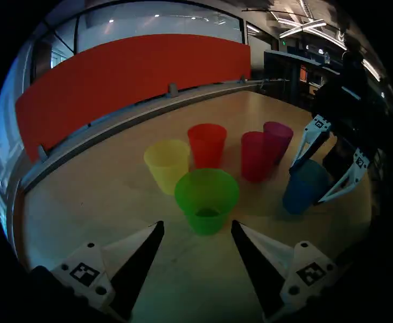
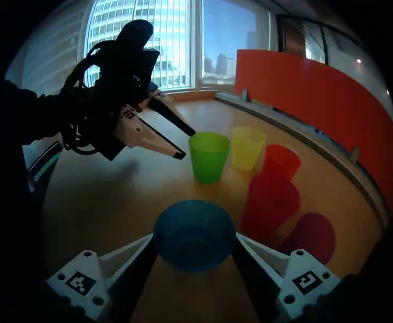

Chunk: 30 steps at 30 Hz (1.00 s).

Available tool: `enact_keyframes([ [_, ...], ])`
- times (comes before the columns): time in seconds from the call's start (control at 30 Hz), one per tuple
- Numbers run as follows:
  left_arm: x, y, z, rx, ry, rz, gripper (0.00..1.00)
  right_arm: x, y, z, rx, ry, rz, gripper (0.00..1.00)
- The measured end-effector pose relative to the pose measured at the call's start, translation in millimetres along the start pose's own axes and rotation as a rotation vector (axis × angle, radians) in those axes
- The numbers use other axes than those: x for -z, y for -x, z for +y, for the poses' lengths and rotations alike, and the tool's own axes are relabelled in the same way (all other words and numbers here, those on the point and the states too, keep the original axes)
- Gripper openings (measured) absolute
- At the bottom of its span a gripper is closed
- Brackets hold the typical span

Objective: Pour water

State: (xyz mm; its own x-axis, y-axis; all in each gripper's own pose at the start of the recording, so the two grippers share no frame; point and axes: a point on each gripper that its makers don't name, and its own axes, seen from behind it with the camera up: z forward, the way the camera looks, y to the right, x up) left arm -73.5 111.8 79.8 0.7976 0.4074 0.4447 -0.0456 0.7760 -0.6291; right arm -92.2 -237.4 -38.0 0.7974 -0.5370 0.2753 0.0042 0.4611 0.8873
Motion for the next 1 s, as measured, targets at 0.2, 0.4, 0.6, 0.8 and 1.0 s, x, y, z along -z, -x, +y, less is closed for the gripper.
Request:
enact_keyframes([
  [0.2,-7.6,-4,4.3,0.0,0.015,-0.003,0.93,1.9,1,0,0.003,-0.001,-0.001,0.91],
  [0.4,-15.5,-6,6.6,-0.008,0.023,-0.009,0.93,4.5,1,2,0.003,0.002,0.0,0.91],
  [0.6,-23.9,-10,10.0,-0.005,0.038,-0.009,0.93,8.1,-1,5,0.003,0.008,0.007,0.91],
  [0.8,-32.2,-13,12.8,0.002,0.047,-0.009,0.93,11.2,-2,8,0.001,0.01,0.01,0.91],
  [1.0,-38.4,-15,14.0,-0.001,0.048,-0.01,0.93,11.7,-2,9,0.005,0.009,0.01,0.91],
])
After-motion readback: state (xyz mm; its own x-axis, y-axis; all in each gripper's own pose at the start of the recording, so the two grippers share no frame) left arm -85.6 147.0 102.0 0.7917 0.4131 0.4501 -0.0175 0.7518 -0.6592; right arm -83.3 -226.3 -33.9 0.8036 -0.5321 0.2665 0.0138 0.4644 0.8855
